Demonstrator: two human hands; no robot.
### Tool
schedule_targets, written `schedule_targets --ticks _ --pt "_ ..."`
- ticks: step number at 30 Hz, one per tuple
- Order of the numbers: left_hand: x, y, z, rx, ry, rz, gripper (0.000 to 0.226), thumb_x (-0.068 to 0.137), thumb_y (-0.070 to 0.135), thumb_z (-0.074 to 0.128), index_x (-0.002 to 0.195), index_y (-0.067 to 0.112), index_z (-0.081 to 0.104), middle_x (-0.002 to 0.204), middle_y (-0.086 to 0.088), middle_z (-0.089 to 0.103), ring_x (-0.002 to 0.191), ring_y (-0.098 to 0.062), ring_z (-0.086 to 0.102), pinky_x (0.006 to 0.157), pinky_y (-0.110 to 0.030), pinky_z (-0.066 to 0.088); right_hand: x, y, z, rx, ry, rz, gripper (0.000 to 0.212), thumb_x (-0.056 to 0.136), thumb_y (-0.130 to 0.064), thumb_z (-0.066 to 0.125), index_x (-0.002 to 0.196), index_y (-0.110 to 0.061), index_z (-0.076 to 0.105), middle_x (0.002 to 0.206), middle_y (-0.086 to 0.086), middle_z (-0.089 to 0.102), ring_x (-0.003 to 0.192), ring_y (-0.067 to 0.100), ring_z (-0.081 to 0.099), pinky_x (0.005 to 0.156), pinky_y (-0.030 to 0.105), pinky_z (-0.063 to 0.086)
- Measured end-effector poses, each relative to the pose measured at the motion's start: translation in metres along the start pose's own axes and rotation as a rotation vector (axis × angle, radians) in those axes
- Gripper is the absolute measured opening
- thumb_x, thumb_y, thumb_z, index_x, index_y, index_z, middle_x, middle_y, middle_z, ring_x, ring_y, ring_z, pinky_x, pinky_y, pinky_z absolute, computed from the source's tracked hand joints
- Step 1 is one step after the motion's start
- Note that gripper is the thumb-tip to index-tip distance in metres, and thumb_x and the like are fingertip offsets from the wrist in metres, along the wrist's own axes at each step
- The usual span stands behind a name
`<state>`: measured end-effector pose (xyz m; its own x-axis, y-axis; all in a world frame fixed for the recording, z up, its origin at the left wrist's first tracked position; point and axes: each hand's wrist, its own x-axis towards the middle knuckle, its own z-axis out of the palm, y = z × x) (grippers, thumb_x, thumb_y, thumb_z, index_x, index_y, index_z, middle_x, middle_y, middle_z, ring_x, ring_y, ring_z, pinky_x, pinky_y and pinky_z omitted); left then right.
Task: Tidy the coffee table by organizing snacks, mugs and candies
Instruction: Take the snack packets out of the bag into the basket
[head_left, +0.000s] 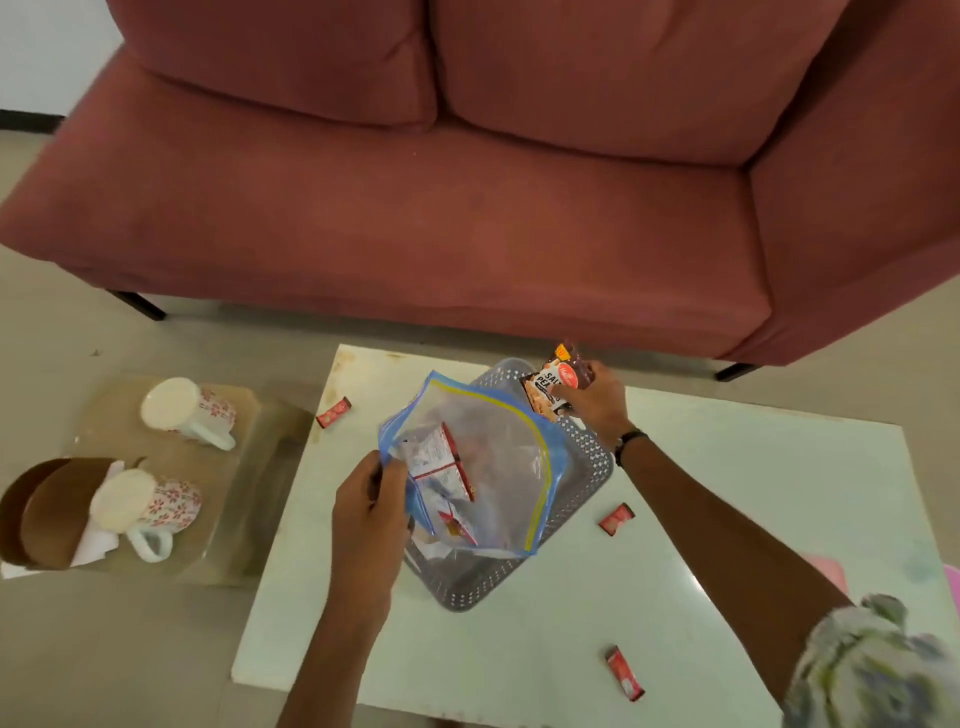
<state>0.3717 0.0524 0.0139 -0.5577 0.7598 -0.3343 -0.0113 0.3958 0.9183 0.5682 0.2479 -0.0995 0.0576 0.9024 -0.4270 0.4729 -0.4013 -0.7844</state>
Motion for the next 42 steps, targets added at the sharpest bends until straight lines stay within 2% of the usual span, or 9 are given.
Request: schedule_targets --ticks 3,12,16,21,26,30,35,39,42 --pt "-0.007 -0.021 0.004 0.012 -0.019 -0.028 0.033 0.095 0.011 0.044 0.062 0.014 0.043 0.042 0.008 0.036 0.039 -0.006 0.029 0.039 -0.017 0.026 0.020 0.021 0.023 -0.116 0.023 -0.005 0.042 0.067 -0.021 0.080 0.104 -0.012 0.063 0.099 0.008 0.070 0.090 0.025 0.064 0.079 0.034 0.051" --pt "-0.014 -0.047 0.027 -0.081 -0.040 -0.144 0.034 0.095 0.004 0.040 0.061 0.010 0.039 0.039 0.004 0.033 0.033 -0.003 0.027 0.034 -0.013 0.024 0.043 0.050 0.062 -0.476 0.089 -0.239 0.029 0.078 -0.032 0.069 0.102 -0.019 0.063 0.098 0.006 0.069 0.088 0.029 0.063 0.066 0.027 0.037" --pt "-0.013 -0.047 0.031 -0.070 -0.024 -0.146 0.031 0.095 0.006 0.042 0.064 0.009 0.044 0.043 0.006 0.036 0.038 -0.003 0.031 0.035 -0.013 0.027 0.042 0.052 0.059 -0.412 0.151 -0.267 0.024 0.083 -0.037 0.065 0.097 -0.017 0.069 0.090 0.006 0.071 0.080 0.026 0.063 0.061 0.025 0.034" --pt "-0.013 -0.048 0.034 -0.073 -0.012 -0.123 0.028 0.095 0.008 0.043 0.068 0.013 0.049 0.049 0.002 0.044 0.042 -0.006 0.039 0.036 -0.012 0.031 0.053 0.051 0.062 -0.229 0.150 -0.226 0.013 0.085 -0.020 0.064 0.085 -0.007 0.067 0.082 0.013 0.070 0.069 0.021 0.055 0.060 0.025 0.034" --pt "-0.017 -0.051 0.038 -0.095 -0.036 -0.118 0.032 0.096 0.007 0.042 0.065 0.012 0.045 0.038 0.008 0.039 0.033 -0.004 0.033 0.035 -0.012 0.028 0.054 0.050 0.067 -0.262 0.195 -0.195 0.010 0.087 -0.015 0.060 0.089 -0.006 0.063 0.091 0.011 0.069 0.073 0.019 0.056 0.061 0.026 0.039" --pt "-0.018 -0.047 0.040 -0.100 -0.056 -0.103 0.028 0.095 0.008 0.043 0.067 0.011 0.049 0.040 0.011 0.042 0.035 -0.004 0.038 0.037 -0.011 0.031 0.040 0.041 0.049 -0.372 0.204 -0.246 0.019 0.085 -0.023 0.064 0.102 -0.015 0.060 0.107 0.003 0.066 0.093 0.023 0.063 0.071 0.029 0.043" --pt "-0.019 -0.053 0.028 0.021 -0.031 -0.055 0.029 0.089 0.007 0.053 0.067 -0.001 0.037 0.059 -0.011 0.030 0.054 -0.017 0.029 0.050 -0.030 0.029 -0.048 -0.001 0.007 -0.150 0.291 -0.379 0.007 0.084 -0.014 0.061 0.091 -0.017 0.063 0.096 -0.003 0.068 0.084 0.010 0.064 0.073 0.027 0.052" --pt "-0.024 -0.048 0.018 0.164 0.020 -0.001 0.031 0.083 -0.002 0.054 0.062 0.011 0.034 0.056 -0.001 0.033 0.048 -0.007 0.028 0.045 -0.015 0.027 -0.152 -0.018 -0.001 -0.084 0.022 -0.444 0.006 0.081 -0.004 0.064 0.079 -0.009 0.067 0.073 -0.002 0.067 0.065 -0.003 0.060 0.061 0.002 0.042" --pt "-0.026 -0.047 0.011 0.216 0.010 0.006 0.027 0.084 0.000 0.054 0.067 0.011 0.037 0.057 -0.002 0.038 0.048 -0.007 0.032 0.046 -0.016 0.030 -0.174 0.001 0.030 -0.237 -0.304 -0.277 0.012 0.082 -0.004 0.060 0.075 -0.009 0.069 0.070 0.003 0.069 0.063 0.006 0.062 0.063 0.022 0.050"
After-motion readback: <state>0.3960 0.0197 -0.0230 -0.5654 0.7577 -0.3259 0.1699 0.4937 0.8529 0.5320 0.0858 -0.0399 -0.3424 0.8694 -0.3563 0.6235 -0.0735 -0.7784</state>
